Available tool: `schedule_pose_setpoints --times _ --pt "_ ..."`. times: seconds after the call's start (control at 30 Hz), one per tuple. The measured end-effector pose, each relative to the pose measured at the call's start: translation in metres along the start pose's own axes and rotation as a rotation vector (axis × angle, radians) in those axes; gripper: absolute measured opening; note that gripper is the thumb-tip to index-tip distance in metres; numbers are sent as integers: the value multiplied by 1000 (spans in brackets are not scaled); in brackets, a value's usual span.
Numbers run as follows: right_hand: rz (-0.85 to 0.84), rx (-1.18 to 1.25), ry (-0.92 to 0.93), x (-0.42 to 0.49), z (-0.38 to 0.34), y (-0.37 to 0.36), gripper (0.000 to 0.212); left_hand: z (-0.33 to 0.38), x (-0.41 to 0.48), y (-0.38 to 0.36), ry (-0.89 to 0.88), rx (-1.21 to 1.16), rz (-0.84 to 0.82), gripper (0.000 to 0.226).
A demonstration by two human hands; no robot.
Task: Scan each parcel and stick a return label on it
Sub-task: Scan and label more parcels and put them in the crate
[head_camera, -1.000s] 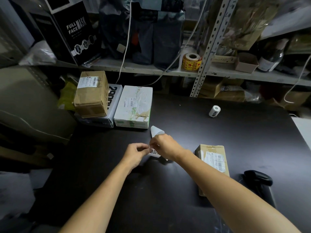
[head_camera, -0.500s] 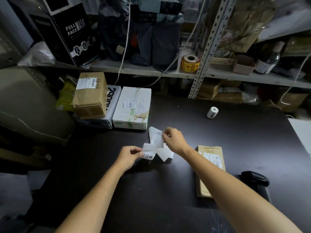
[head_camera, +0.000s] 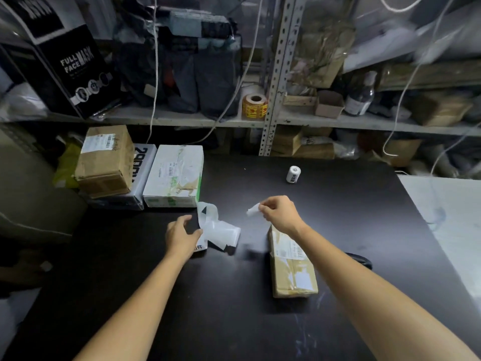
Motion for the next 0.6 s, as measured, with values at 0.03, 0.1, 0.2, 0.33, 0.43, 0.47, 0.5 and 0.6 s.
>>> schedule_pose_setpoints --times 0.03,0.1,0.2,0.33,0.43,0.47,0.5,0.6 --pt "10 12 -17 -4 7 8 17 8 -3 -7 -27 -15 -8 46" --pt "18 26 -49 -14 21 23 19 23 -12 -25 -76 -36 -58 39" --pt "11 63 -81 -27 42 40 22 42 -28 -62 -107 -58 -168 32" --pt "-24 141 -138 -49 72 52 16 48 -52 -118 -52 -98 -332 33" --pt "-26 220 -156 -65 94 53 14 47 -69 -154 1 -101 -430 35" --pt "9 216 -151 -69 100 55 13 46 -75 -164 35 -130 -469 35" --pt "44 193 -149 -73 107 56 12 45 -81 -173 74 -169 -509 38" --pt "44 276 -215 -83 126 52 37 40 -89 -193 113 -215 -566 48"
Point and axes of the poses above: each hand's wrist, its own x-axis towards the middle knuckle, its own y-axis out of the back of the hand, z = x × y, the point moved 4 cm from there along x, towards the middle knuckle, and after that the axes turned 7 degrees about -z, right-handed, at the moved point
